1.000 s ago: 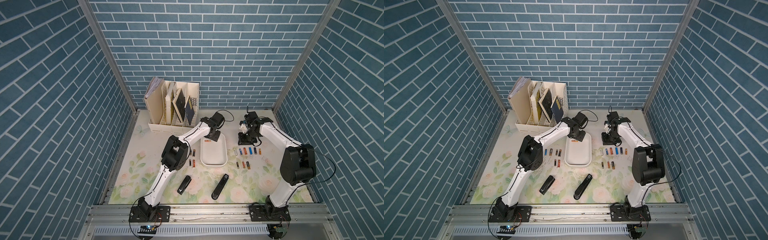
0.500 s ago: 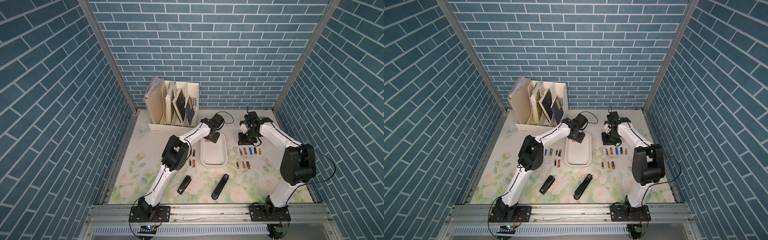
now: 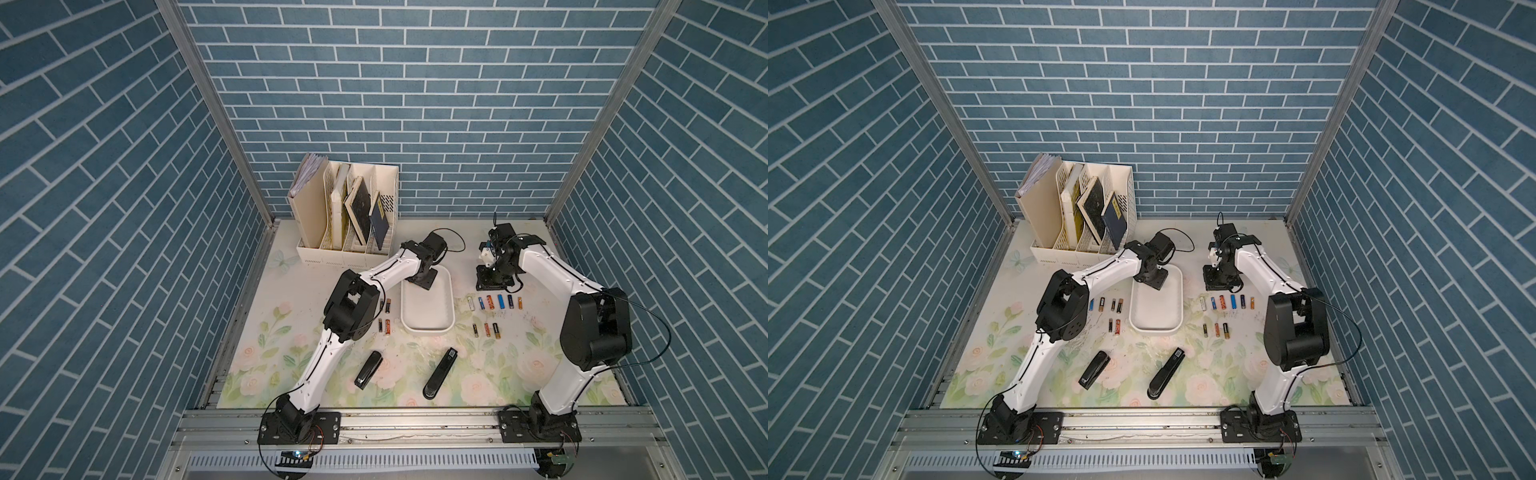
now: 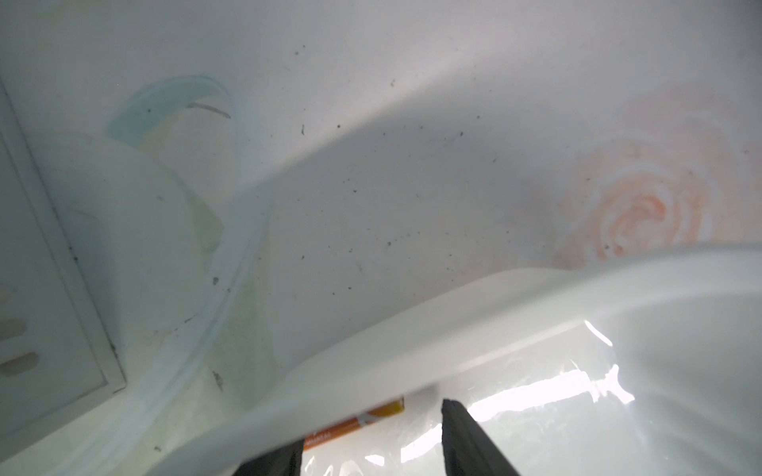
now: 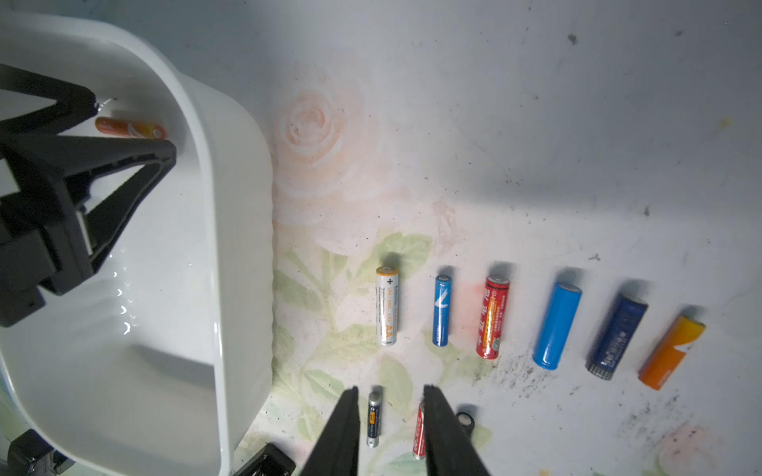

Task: Take the batteries out of the storage box
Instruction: Pick up the battery from the storage box.

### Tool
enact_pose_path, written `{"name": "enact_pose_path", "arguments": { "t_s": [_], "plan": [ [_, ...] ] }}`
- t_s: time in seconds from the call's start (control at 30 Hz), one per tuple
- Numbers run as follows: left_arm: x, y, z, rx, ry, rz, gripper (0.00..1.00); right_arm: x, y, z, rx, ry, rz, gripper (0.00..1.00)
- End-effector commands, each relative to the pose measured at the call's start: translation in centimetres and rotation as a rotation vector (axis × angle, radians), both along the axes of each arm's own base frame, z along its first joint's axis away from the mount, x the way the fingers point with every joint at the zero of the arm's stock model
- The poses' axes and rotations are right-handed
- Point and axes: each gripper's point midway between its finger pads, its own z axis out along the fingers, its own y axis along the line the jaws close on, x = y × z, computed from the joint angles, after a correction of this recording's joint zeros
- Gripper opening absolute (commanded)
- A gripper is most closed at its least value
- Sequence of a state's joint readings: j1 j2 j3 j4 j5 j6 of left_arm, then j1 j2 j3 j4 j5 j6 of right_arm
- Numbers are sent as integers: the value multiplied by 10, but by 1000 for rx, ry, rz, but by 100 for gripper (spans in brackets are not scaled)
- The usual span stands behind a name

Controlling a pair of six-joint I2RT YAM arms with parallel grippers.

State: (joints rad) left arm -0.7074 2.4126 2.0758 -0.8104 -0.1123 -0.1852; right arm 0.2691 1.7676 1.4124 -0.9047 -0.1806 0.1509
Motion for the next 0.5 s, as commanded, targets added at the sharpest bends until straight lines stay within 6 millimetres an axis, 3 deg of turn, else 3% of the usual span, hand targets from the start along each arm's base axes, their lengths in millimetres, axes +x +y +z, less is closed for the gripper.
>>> {"name": "enact_pose_path", "arguments": {
  "t_s": [0.0,0.2,0.47],
  "plan": [
    [-1,3,-7,30,-1,-18,59,-7,-2,-9,-10,35,19,30],
    [-4,6,-13,44,22,-19,56,-6,-2,-8,-9,30,19,30],
    [-13,9,-24,43,61,-4,45,-9,-3,-10,-9,31,17,30]
  ]
}}
